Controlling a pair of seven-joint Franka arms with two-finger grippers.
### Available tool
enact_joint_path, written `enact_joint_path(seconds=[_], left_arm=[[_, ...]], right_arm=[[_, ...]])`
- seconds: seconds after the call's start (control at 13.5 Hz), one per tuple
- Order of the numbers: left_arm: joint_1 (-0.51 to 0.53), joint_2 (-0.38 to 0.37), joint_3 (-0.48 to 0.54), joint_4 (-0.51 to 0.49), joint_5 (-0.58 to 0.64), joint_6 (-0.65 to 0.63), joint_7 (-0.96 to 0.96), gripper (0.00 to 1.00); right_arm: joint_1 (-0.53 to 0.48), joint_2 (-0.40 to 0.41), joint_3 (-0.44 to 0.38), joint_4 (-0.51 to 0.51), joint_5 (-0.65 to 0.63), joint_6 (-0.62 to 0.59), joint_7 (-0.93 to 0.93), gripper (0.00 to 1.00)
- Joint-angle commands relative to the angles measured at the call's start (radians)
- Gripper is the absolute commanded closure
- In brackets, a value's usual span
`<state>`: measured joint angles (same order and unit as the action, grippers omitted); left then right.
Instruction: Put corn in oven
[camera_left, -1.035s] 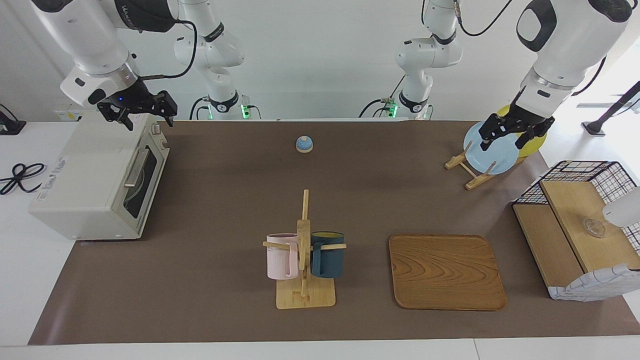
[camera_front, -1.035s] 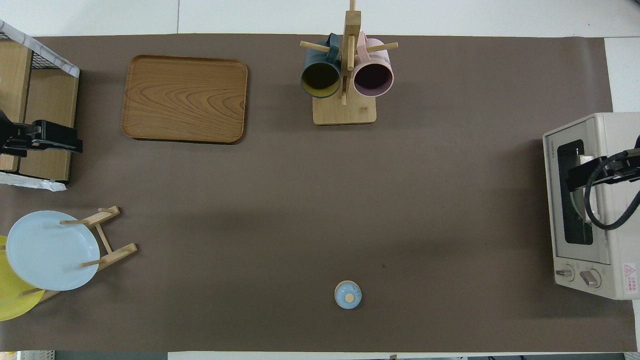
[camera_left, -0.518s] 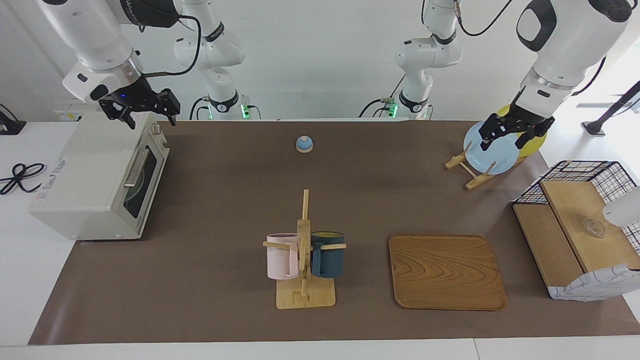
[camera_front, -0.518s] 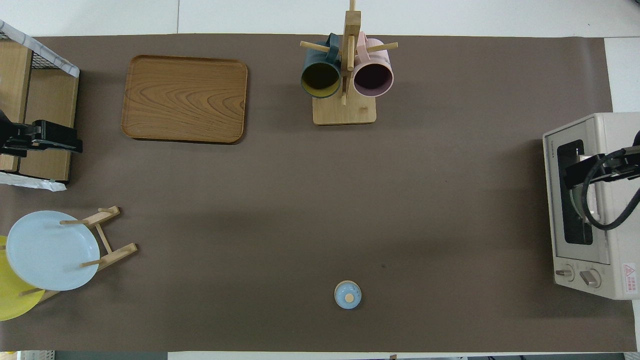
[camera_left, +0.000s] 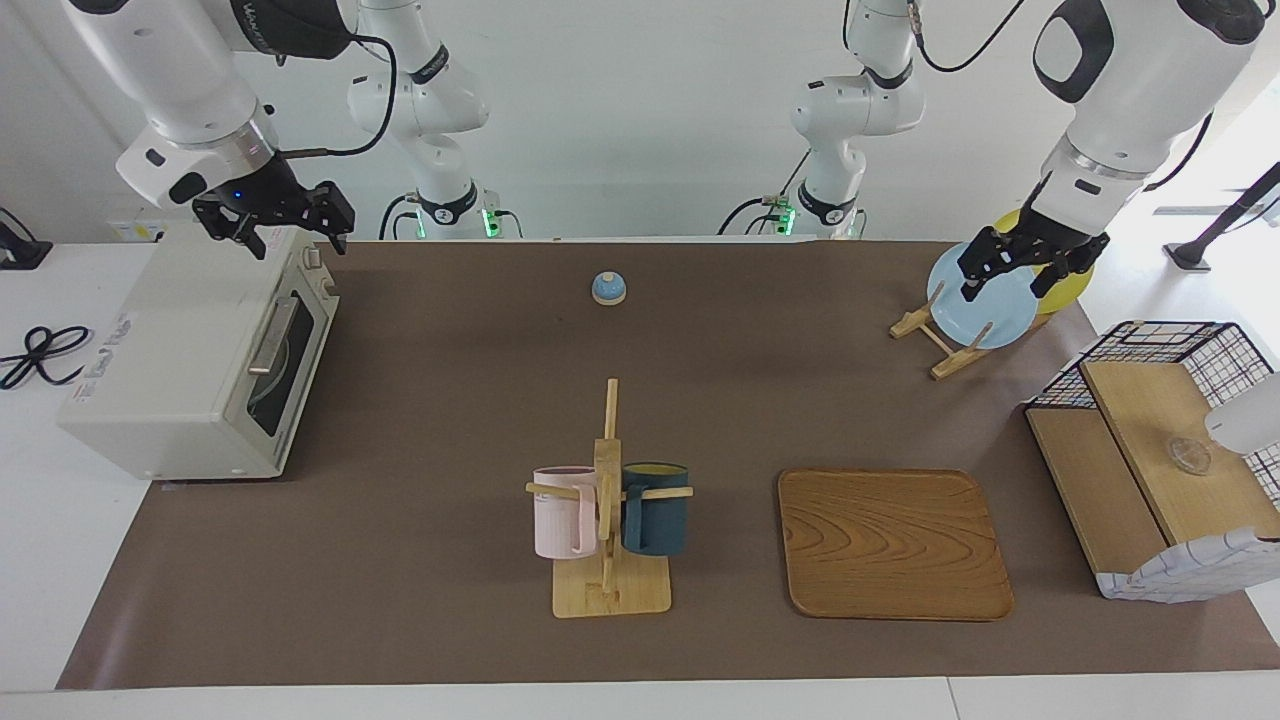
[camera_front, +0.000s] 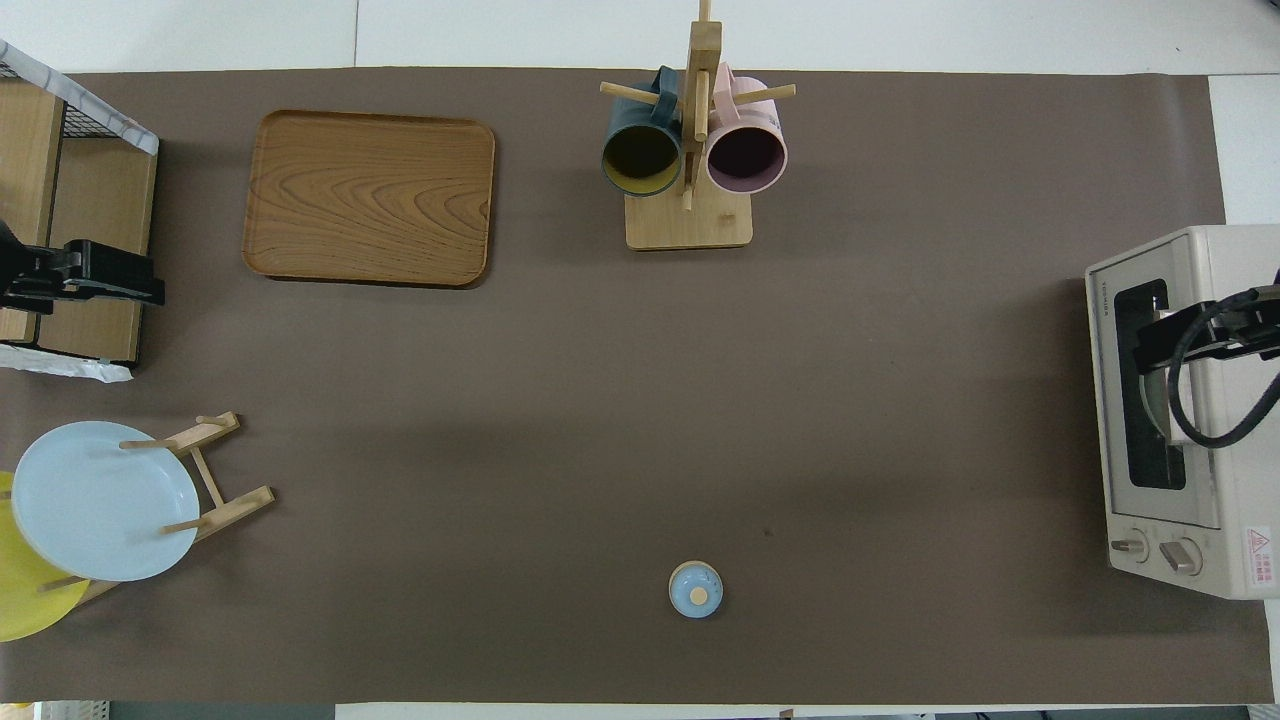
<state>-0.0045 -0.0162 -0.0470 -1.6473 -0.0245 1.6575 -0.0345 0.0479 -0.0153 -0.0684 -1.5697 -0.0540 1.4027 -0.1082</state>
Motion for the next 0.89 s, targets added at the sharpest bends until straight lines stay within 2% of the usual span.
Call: enact_joint_path(seconds=[0.0,0.81], left_arm=[[0.012,-0.019,-0.007,-0.019,0.015,0.007,0.005,0.00],[0.012,-0.019,-0.008,-0.019,0.015,0.007,0.004,0.00]], right_arm=[[0.006,0.015,-0.010,0.025,0.022,-0.011,0.015,0.00],[-0.048,0.014,0.025,0.025,0.019,-0.004,0.015,0.00]])
